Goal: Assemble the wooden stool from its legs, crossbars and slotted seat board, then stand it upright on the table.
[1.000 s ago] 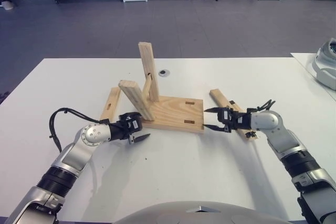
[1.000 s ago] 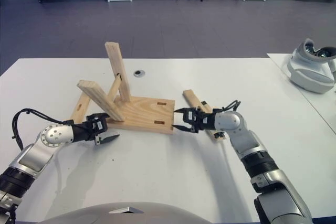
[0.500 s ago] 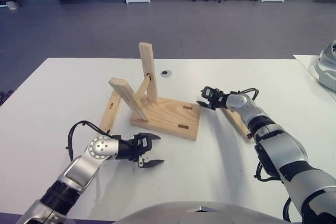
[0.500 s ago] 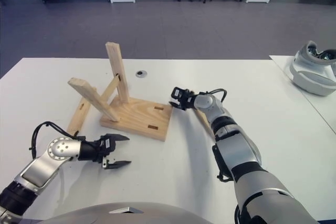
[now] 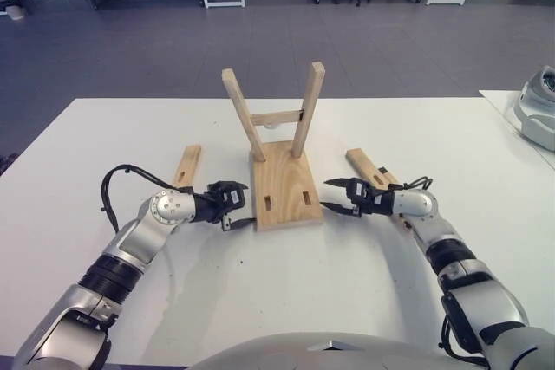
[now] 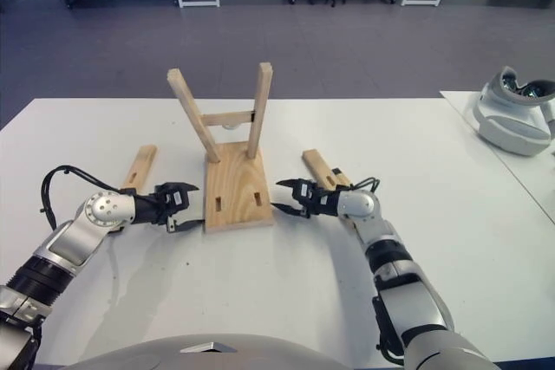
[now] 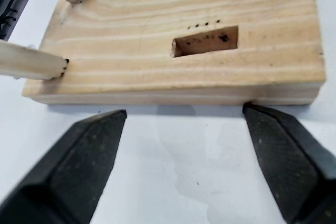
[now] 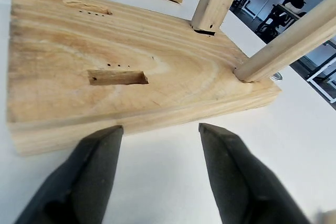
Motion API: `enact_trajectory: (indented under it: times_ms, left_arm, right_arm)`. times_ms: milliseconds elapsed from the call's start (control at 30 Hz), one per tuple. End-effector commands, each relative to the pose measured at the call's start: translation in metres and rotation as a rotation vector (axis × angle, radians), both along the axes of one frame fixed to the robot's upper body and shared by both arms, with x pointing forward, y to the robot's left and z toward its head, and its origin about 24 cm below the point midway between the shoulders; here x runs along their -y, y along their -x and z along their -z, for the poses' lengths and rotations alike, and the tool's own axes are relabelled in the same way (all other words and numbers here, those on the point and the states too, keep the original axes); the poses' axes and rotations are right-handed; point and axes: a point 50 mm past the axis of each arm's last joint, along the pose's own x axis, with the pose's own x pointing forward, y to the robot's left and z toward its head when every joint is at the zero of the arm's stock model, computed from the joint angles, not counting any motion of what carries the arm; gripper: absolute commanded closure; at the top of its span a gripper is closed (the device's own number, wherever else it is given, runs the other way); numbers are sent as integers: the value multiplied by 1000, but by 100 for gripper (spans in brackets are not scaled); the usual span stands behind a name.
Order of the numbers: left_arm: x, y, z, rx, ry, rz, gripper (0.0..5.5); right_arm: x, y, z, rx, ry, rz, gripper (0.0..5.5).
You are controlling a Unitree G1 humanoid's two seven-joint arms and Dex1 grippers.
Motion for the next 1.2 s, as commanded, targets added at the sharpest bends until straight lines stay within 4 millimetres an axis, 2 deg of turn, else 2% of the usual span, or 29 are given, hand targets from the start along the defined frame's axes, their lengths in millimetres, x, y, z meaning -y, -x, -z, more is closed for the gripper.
enact_trajectory:
  times_ms: [33,100,133,233,300,400,567,700,833,967,1067,1200]
  left_arm:
    - [-28,6,9,10,-57,-140,141]
    - [-40,-4,-6,123,-27,-244,141]
    - [-38,-8,-12,167,25,-286,141]
    - [-19,-11,-20,207,176,-324,141]
    - [-3,-12,-26,210,311,-349,141]
    - [7,-14,-33,221,404,-387,141]
    - [10,-10,-32,210,404,-395,141]
    - [10,-9,-32,204,400,-393,141]
    - [14,-7,-31,196,400,-388,141]
    - [16,-5,-29,186,395,-385,141]
    - [17,-3,-28,177,390,-384,141]
    - [16,-2,-25,167,375,-379,141]
  right_arm:
    - [40,-9,-40,82,-231,306,278]
    - [72,-3,-52,49,-343,449,278]
    - [90,0,-51,7,-351,531,278]
    - [127,15,-31,-149,-274,682,278]
    - [136,27,-15,-252,-228,700,278]
    - [135,35,-3,-330,-223,695,278]
    - [128,48,16,-423,-155,678,278]
    - [122,44,8,-381,-234,679,278]
    - [127,40,5,-382,-204,771,278]
    - [111,40,-3,-421,-266,748,278]
    - [102,44,-2,-448,-266,735,278]
    - [108,48,4,-466,-224,795,278]
